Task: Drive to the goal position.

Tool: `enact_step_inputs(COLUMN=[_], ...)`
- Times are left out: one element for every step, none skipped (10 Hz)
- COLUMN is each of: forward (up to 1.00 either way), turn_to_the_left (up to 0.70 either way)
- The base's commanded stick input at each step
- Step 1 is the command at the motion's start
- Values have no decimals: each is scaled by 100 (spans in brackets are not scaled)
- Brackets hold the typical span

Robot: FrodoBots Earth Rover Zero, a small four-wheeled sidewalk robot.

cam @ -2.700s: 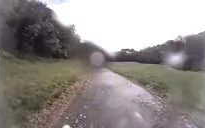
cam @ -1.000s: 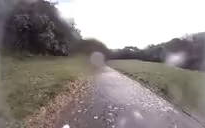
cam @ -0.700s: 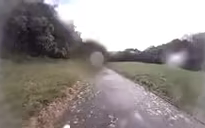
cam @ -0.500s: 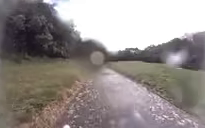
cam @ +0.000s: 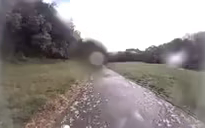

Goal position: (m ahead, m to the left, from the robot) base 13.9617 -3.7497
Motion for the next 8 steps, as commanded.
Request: enact_step_inputs(forward=[70, 70, 70, 70, 70, 70, 70, 70], turn_to_the_left=[0, 0, 0, 0, 0, 0, 0, 0])
